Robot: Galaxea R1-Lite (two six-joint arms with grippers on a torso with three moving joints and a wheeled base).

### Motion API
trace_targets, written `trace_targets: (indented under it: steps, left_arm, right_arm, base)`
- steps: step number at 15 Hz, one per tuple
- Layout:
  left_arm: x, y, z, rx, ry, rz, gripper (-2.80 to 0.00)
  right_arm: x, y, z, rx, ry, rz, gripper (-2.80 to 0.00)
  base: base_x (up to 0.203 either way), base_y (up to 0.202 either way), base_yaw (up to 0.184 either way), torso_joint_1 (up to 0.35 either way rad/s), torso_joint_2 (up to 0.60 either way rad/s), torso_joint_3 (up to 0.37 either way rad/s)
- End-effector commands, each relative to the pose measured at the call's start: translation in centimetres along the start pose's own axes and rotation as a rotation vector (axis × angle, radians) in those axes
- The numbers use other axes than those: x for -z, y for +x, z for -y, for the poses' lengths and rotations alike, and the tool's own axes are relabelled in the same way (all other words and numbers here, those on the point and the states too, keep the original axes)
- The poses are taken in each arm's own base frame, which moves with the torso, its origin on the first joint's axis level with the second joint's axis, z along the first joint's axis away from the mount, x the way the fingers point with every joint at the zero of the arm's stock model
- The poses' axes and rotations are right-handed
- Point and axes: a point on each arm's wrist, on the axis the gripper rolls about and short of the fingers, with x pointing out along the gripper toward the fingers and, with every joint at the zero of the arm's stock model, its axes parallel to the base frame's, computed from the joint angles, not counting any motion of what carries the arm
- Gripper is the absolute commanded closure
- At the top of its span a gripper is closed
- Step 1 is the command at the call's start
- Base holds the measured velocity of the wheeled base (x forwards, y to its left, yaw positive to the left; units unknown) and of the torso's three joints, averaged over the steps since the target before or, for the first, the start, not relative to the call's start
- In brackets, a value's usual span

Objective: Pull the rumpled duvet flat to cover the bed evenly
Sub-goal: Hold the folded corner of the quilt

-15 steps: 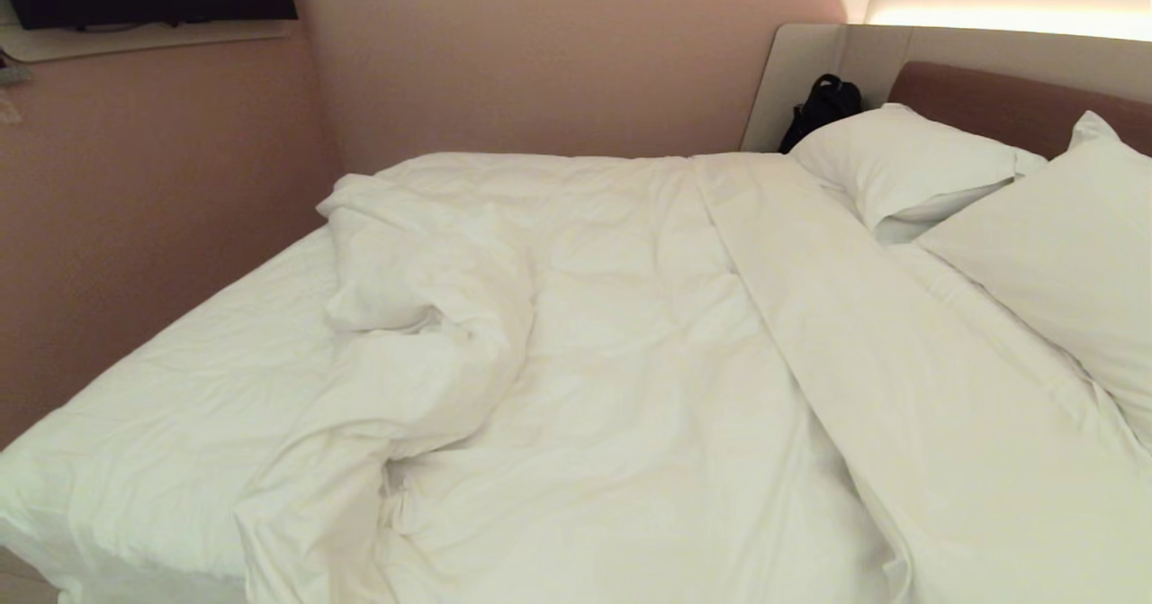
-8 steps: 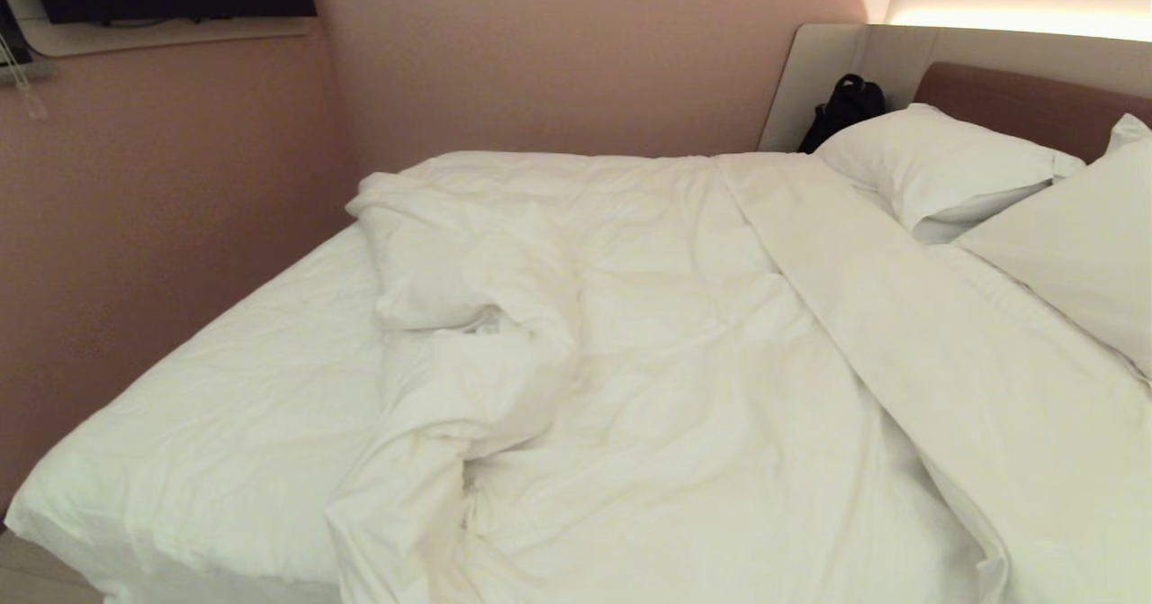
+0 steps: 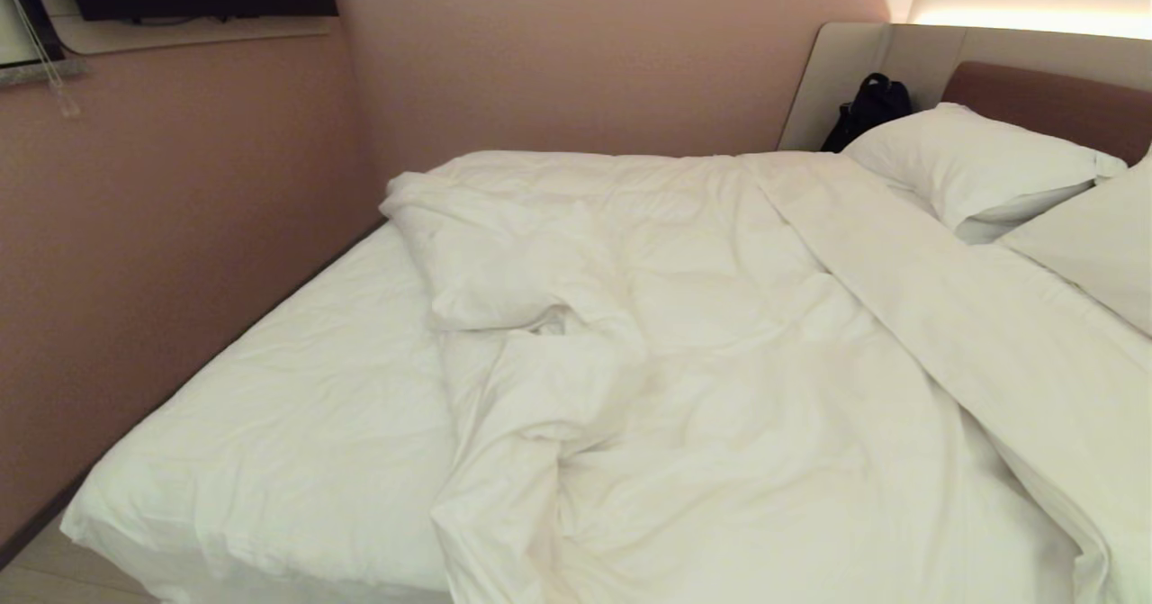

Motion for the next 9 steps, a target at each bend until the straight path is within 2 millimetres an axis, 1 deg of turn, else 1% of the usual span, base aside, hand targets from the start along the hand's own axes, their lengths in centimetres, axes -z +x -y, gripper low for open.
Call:
trace_targets:
  steps: [1,9]
  left_arm:
    - [-0.03,-0.01,0.0,0.0,0.001,0.0,0.0]
    - [0.01,0.0,0.0,0.002,0.001,-0.001,0.0]
  right_arm:
    - [0.0,0.0,0.0,-0.001,0.0,0.0,0.0]
    - [0.0,0.0,0.0,-0.001,-0.001,0.0,0.0]
  base:
    - [0.0,0.199,-0.002,0.002,0.0,0.002]
    - [0.0,0.196,0.001,0.001,0.0,0.003]
